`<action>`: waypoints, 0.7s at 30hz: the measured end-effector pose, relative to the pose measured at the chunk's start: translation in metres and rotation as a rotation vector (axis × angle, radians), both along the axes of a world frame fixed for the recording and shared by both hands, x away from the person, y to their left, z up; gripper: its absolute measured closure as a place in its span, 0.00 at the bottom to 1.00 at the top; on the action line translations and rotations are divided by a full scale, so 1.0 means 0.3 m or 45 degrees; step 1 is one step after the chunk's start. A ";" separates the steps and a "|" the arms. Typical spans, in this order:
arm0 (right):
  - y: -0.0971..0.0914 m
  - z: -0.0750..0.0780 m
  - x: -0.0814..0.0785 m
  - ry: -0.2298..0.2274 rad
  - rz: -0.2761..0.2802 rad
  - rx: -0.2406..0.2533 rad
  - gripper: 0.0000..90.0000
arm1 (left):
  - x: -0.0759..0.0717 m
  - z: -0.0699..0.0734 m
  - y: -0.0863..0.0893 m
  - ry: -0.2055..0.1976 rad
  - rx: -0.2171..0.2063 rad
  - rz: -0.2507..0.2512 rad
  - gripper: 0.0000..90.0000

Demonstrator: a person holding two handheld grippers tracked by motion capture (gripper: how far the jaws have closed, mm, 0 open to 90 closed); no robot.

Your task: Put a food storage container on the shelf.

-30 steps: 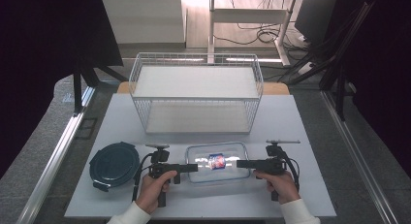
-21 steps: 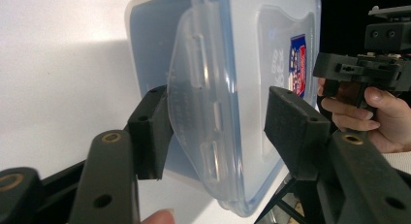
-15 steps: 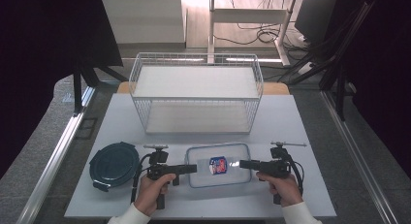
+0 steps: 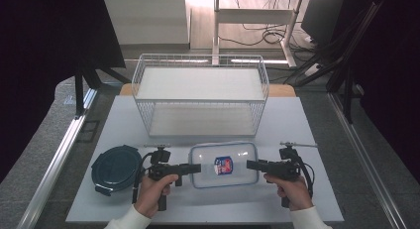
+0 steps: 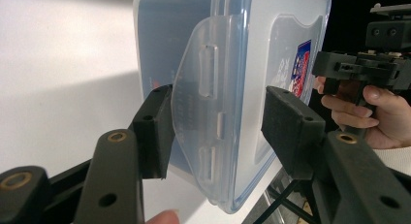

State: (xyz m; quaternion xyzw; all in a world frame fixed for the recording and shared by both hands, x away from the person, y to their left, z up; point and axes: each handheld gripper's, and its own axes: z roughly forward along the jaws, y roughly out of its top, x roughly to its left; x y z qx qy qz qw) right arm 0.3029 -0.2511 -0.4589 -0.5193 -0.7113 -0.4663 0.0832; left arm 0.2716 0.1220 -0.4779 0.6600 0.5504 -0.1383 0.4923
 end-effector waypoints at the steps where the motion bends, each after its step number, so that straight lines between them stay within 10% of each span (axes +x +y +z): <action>1: 0.005 0.020 0.002 -0.022 -0.003 0.002 0.51 | 0.003 0.021 0.005 -0.018 0.000 0.002 0.52; 21: 0.101 0.238 0.078 -0.178 0.047 0.047 0.51 | 0.044 0.269 0.109 -0.198 0.035 0.046 0.53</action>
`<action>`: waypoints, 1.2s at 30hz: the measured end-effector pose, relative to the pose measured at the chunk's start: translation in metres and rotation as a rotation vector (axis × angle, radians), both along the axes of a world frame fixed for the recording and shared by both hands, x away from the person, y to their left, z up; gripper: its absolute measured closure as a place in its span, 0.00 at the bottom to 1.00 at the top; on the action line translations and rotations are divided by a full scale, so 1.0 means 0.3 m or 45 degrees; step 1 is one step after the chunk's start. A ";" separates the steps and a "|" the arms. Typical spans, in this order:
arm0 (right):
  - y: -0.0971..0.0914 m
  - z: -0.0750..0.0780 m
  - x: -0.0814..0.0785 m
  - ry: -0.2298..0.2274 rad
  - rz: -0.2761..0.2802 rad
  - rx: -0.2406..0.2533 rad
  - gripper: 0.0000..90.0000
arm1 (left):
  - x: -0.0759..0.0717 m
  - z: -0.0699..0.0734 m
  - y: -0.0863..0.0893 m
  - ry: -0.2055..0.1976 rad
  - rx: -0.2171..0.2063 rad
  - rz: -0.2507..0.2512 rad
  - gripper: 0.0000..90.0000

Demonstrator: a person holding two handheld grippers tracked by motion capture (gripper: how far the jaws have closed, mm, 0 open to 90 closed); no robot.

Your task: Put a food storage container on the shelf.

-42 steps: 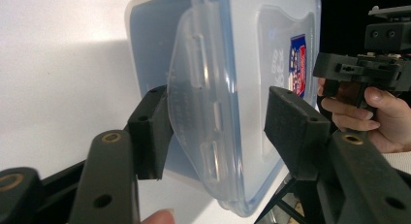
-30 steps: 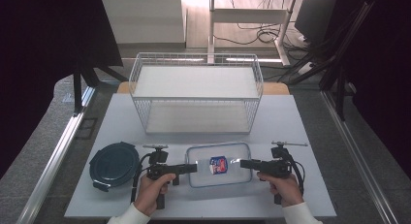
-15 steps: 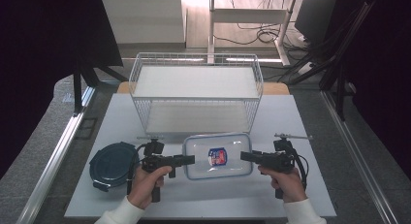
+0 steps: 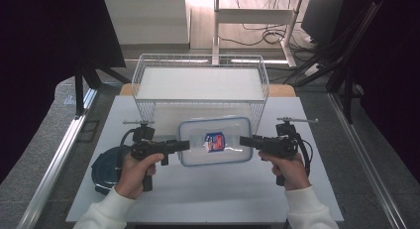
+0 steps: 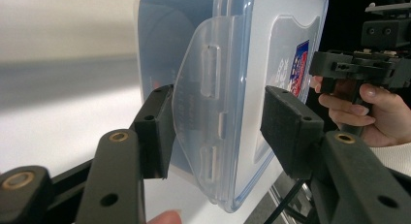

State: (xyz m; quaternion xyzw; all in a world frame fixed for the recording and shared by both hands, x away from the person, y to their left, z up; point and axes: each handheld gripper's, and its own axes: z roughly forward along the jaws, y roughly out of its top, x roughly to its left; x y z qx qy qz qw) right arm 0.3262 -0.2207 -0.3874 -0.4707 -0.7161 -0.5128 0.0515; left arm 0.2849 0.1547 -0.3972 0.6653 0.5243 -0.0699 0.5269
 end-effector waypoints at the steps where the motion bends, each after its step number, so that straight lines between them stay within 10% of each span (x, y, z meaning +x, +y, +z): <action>1: 0.006 0.013 0.008 -0.007 0.001 0.004 0.51 | 0.003 0.008 0.003 -0.007 -0.003 0.000 0.53; 20: 0.072 0.208 0.089 -0.116 0.004 0.012 0.51 | 0.091 0.197 0.071 -0.117 0.003 -0.018 0.53; 36: 0.069 0.282 0.136 -0.145 -0.016 -0.007 0.51 | 0.164 0.248 0.069 -0.135 -0.017 -0.042 0.53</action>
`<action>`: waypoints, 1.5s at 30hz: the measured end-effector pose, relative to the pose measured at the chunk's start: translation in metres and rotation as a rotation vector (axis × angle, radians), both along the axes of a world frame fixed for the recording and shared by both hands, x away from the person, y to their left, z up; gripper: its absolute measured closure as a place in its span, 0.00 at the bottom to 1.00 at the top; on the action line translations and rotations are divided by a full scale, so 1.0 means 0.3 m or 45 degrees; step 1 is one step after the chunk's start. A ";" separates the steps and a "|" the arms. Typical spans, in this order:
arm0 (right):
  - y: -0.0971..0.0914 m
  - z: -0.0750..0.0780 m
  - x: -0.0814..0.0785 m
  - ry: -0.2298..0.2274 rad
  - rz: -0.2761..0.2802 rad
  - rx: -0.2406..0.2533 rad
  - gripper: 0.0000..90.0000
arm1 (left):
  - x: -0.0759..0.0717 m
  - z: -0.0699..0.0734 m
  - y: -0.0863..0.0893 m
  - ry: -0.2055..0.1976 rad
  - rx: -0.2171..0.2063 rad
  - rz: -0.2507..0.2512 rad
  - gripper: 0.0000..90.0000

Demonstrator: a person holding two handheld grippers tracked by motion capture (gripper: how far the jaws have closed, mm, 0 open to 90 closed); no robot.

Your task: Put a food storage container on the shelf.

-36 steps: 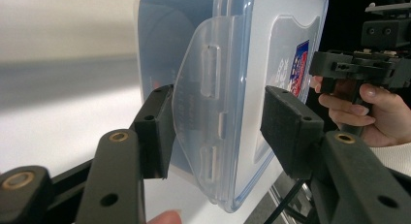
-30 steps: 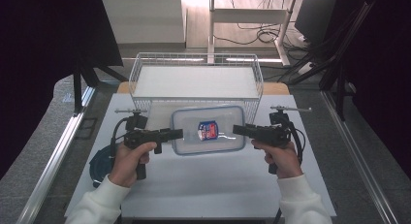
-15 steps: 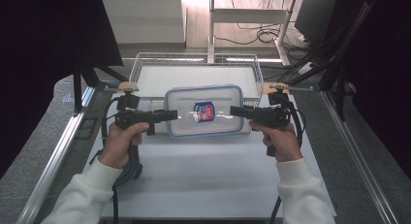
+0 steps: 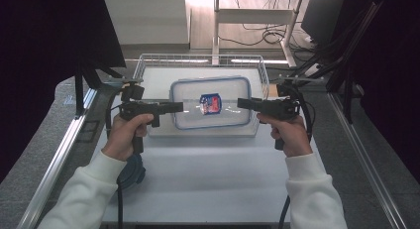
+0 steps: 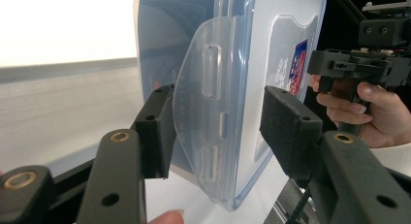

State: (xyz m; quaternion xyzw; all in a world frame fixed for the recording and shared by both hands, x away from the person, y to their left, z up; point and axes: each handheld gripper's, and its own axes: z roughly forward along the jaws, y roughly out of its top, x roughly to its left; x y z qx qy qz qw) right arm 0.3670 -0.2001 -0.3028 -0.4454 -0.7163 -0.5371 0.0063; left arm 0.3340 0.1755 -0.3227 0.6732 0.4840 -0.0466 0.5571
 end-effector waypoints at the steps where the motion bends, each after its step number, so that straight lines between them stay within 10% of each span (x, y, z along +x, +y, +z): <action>1: -0.001 0.006 0.007 -0.003 -0.002 0.000 0.51 | 0.003 0.003 0.000 -0.002 0.002 -0.002 0.53; 45: 0.094 0.126 0.251 0.071 -0.033 0.006 0.51 | 0.285 0.122 0.102 0.044 0.001 -0.036 0.55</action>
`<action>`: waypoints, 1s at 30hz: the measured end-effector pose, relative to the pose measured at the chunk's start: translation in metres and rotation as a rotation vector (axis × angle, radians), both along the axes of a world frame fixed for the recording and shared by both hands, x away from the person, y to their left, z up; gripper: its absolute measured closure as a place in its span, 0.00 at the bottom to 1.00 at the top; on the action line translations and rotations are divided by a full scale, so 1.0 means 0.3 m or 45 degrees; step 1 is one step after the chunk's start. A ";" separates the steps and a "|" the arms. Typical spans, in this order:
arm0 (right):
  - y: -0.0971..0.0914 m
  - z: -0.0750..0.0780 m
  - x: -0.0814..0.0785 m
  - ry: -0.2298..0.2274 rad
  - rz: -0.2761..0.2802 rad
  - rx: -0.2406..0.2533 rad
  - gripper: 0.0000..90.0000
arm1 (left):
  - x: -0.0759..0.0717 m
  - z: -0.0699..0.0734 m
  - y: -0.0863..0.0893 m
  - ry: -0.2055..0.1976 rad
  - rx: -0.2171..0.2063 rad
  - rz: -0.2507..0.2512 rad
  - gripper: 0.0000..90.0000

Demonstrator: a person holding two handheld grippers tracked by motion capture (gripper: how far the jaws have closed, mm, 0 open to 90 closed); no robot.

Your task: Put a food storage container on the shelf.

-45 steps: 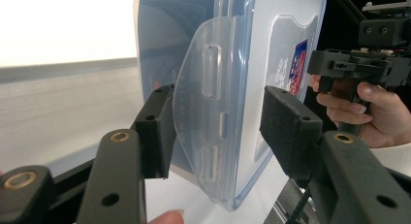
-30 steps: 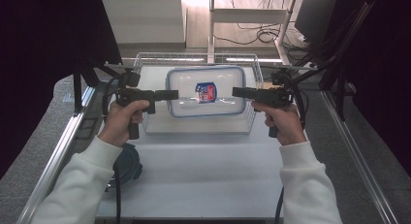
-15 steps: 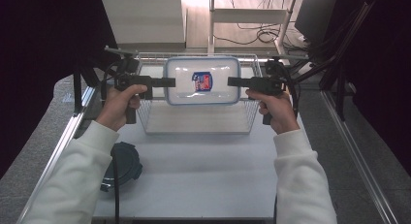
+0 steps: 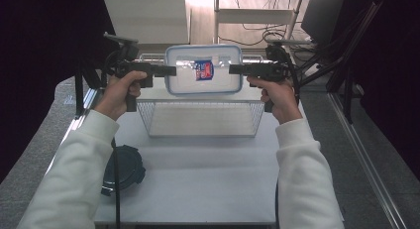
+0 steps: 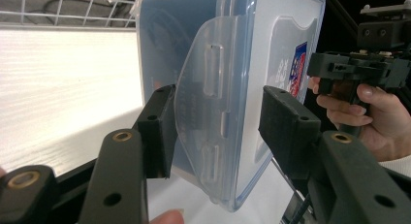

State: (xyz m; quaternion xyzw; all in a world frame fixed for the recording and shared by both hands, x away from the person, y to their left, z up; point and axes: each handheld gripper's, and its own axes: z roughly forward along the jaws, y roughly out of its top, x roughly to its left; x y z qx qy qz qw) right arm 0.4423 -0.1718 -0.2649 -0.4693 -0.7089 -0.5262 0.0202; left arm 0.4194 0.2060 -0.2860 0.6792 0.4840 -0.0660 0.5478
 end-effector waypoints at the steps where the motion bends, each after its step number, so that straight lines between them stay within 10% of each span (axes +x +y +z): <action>1: 0.000 -0.004 0.003 0.008 -0.003 -0.001 0.51 | 0.010 -0.007 0.000 0.005 -0.002 -0.004 0.55; 11: 0.003 -0.075 0.059 0.111 -0.038 -0.045 0.50 | 0.093 -0.078 -0.011 0.122 0.014 -0.012 0.54; 30: 0.028 -0.132 0.172 0.264 -0.210 0.090 0.44 | 0.205 -0.157 0.018 0.264 -0.201 0.117 0.50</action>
